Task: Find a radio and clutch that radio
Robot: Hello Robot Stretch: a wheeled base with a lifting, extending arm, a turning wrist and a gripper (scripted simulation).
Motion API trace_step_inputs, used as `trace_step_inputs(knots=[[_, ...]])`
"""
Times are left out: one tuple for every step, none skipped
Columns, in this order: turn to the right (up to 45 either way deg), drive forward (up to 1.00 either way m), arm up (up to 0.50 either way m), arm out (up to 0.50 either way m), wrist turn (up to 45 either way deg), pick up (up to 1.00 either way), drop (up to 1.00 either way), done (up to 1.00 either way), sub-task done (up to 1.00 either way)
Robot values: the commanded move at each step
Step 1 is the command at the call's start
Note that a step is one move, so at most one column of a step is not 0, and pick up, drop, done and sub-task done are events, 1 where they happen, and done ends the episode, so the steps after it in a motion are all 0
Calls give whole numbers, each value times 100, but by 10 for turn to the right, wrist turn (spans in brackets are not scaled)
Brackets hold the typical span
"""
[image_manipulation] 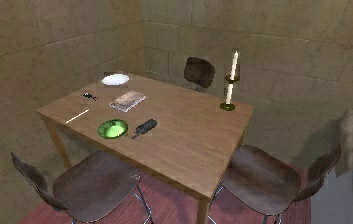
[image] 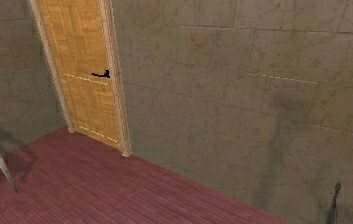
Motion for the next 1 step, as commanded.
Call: trace_step_inputs(knots=[[0, 0, 50, 0, 0, 0, 0, 0, 0]])
